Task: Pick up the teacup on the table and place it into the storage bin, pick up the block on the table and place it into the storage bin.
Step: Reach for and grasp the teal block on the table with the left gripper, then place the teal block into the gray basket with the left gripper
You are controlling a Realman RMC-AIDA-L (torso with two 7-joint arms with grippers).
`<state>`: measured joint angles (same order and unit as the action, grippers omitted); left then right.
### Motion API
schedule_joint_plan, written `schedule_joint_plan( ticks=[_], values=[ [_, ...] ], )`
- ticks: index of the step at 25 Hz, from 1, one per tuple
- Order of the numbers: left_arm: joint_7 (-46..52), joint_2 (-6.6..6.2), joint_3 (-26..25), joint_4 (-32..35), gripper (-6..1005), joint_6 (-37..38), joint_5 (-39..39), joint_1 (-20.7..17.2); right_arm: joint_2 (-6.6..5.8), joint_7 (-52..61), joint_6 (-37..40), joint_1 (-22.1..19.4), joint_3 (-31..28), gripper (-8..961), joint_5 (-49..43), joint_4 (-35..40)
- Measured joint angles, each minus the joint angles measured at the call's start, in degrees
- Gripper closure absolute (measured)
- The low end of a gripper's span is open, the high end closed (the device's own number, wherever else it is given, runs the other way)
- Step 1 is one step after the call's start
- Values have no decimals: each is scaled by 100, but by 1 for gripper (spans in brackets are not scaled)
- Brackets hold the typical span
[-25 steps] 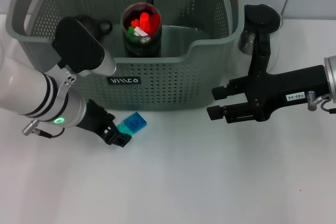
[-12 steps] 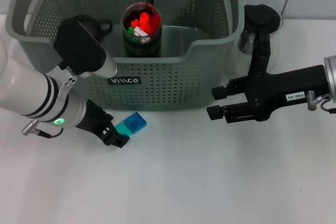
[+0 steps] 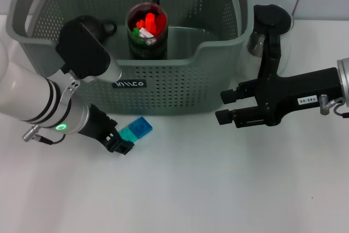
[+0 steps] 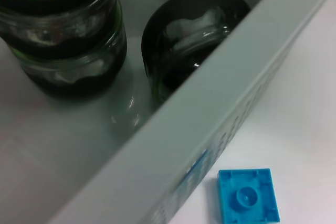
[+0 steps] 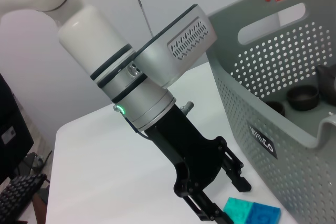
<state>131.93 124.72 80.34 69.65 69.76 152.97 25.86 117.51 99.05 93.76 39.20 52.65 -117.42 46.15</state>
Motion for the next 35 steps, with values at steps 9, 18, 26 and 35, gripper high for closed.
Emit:
schedule_joint_plan(
  ticks=[9,18,26,35],
  values=[
    [1,-1,4,-129,446,-14,-2,36,0,0,5,0,0,344,0,0],
    [-5,0,-116,162,578,208,-86,-35,0,0,19,-6,0,343,-1,0],
    [-701,-72,-1813,1327,580,2405,-1571,-1,-6,0,33,-9,0,343,0,0],
    [-979,-325,-4355,1459,572,3676,-4015,562,-9,0,31,-9,0,344,3,0]
  ],
)
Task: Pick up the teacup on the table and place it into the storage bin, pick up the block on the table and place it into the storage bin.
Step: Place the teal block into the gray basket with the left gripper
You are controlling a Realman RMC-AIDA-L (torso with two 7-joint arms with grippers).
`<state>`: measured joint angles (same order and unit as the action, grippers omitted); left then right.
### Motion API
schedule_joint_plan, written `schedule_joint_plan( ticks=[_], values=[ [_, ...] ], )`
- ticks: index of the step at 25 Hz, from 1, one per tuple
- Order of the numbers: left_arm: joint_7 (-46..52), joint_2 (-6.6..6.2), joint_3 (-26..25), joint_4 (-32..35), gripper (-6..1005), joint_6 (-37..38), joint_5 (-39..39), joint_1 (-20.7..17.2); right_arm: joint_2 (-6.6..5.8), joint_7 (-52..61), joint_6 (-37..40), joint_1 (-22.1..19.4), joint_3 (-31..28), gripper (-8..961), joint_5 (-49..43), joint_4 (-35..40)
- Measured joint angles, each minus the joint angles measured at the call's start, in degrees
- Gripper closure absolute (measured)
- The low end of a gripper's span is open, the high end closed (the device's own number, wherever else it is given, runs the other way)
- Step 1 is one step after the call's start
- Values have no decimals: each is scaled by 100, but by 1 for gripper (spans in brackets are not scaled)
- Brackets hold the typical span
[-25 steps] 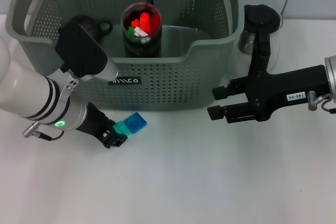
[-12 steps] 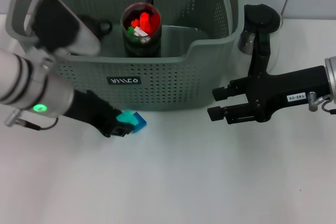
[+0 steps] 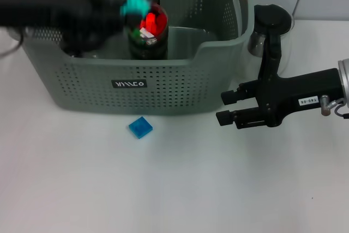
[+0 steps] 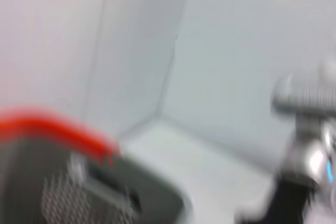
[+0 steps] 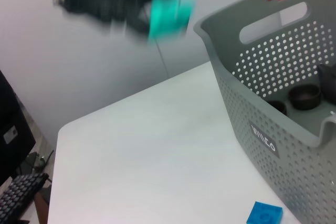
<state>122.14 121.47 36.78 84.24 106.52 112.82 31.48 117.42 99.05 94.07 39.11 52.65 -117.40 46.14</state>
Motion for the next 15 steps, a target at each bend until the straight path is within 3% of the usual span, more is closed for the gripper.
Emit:
schedule_joint_plan(
  ticks=[6,12,15],
  values=[
    [24,108,388,-242,567,-1582,-11,187,5,0,-7,0,-1,344,1,0],
    [-37,-65,1500,-1082,562,-3256,283,319,-2,0,-9,1,-9,344,32,0],
    [-82,-103,1783,-1577,560,-3734,760,540,-2,0,-9,4,-15,344,33,1]
  ],
)
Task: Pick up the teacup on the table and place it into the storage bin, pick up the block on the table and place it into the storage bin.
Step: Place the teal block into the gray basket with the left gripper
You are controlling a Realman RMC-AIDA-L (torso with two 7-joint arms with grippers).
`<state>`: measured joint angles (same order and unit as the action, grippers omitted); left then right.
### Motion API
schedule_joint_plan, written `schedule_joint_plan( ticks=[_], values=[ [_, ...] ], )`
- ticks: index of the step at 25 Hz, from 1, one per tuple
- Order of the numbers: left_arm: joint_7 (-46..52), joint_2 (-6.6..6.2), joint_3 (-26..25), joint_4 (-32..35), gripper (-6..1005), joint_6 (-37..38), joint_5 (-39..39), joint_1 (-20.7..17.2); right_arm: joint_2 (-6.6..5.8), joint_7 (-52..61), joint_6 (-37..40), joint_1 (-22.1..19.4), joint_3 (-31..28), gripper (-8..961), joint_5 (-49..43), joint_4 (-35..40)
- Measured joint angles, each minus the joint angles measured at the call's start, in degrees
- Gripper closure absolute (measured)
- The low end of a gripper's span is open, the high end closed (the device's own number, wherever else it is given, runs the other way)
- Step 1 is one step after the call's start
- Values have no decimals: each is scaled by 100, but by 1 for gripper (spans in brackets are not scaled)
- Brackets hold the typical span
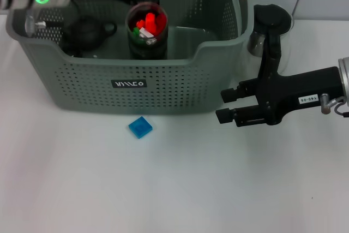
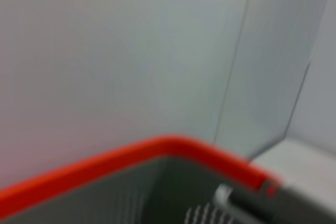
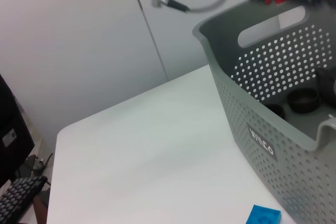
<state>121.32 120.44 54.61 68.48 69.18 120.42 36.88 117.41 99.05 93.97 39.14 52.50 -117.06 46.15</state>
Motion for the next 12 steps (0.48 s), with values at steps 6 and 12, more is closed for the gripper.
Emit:
schedule_joint_plan(
  ticks=[6,12],
  values=[
    [-8,70,134,-585,554,-583,946,377,2,0,1,19,-28,343,0,16],
    [153,121,293,-710,549,-1027,1433,446,1,0,4,39,-47,343,0,4]
  ],
)
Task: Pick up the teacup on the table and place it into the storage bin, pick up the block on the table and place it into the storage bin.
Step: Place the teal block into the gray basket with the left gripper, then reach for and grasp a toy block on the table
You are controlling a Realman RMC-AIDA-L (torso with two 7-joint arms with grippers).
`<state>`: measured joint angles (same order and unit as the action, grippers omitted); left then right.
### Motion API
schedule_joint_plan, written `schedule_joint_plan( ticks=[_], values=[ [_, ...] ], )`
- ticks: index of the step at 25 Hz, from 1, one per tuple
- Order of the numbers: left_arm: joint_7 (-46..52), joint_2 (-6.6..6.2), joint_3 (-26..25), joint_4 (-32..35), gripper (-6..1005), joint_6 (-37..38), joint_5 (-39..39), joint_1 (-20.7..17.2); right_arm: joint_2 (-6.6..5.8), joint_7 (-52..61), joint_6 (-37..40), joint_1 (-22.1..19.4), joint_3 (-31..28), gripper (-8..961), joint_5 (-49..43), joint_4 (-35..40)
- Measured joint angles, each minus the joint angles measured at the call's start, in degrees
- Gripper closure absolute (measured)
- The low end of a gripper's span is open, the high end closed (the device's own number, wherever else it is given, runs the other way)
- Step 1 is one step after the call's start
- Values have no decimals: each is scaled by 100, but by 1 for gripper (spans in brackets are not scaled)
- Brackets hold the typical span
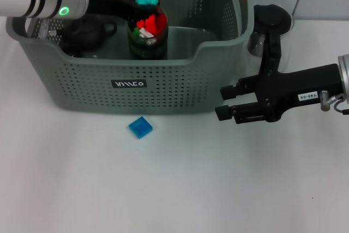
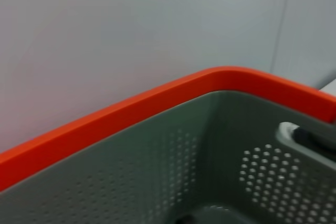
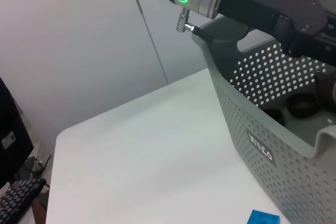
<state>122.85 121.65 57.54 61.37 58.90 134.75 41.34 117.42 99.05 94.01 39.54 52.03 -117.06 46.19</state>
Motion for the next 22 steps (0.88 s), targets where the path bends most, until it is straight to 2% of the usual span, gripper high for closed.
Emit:
schedule_joint_plan(
  ticks=[18,22],
  values=[
    [239,22,33,-80,534,-119,9,75,0,0,3,18,0,344,-12,-6],
    [425,61,-13,189,381,-48,-36,-6,0,0,4,3,1,344,-13,-6]
  ],
)
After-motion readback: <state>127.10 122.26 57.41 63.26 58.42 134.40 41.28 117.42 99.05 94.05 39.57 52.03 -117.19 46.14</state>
